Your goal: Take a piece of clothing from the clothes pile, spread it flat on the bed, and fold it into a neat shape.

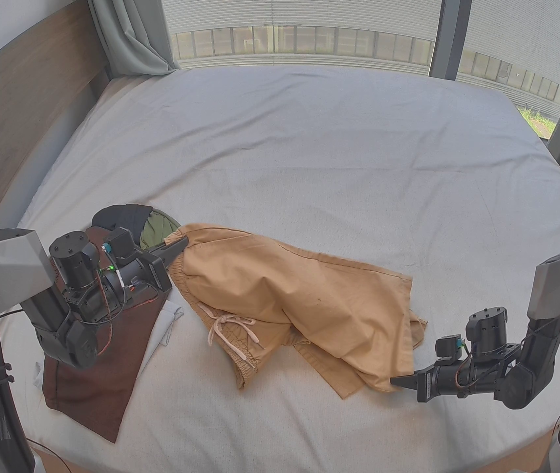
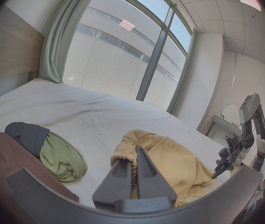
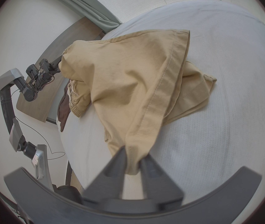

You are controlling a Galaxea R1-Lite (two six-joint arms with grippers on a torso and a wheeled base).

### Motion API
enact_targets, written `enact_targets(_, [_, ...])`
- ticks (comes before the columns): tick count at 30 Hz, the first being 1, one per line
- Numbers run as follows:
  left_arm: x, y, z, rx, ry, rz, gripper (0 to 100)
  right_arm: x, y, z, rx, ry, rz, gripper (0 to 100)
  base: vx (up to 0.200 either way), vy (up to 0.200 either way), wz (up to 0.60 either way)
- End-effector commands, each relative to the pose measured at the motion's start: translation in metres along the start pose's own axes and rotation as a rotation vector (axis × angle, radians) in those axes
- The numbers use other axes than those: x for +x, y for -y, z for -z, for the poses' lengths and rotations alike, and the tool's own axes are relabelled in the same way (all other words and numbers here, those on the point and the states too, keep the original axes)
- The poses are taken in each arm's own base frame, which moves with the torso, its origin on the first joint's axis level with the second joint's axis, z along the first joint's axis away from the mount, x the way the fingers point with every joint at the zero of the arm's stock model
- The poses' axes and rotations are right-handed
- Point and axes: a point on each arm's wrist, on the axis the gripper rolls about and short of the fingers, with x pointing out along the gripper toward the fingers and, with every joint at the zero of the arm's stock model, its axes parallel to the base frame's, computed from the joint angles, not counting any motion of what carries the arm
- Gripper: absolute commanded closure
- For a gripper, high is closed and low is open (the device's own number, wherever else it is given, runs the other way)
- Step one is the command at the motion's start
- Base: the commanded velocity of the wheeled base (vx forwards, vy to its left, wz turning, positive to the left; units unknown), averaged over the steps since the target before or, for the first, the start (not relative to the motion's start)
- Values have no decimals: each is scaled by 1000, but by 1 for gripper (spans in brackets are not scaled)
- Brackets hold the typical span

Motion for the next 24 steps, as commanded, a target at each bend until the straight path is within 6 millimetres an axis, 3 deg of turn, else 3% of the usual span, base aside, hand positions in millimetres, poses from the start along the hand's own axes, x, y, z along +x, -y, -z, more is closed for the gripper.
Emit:
enact_targets(1, [0, 0, 0, 0, 2, 1, 100, 0, 0, -8, -15, 58, -7, 0, 0, 0, 0])
enact_targets(15, [1, 1, 1, 0, -1, 4, 100, -18, 17, -60, -48, 333, 11, 0, 0, 0, 0])
enact_targets(24, [1, 4, 3, -3, -8, 12, 100, -1, 38, -75, 2, 376, 34, 0, 0, 0, 0])
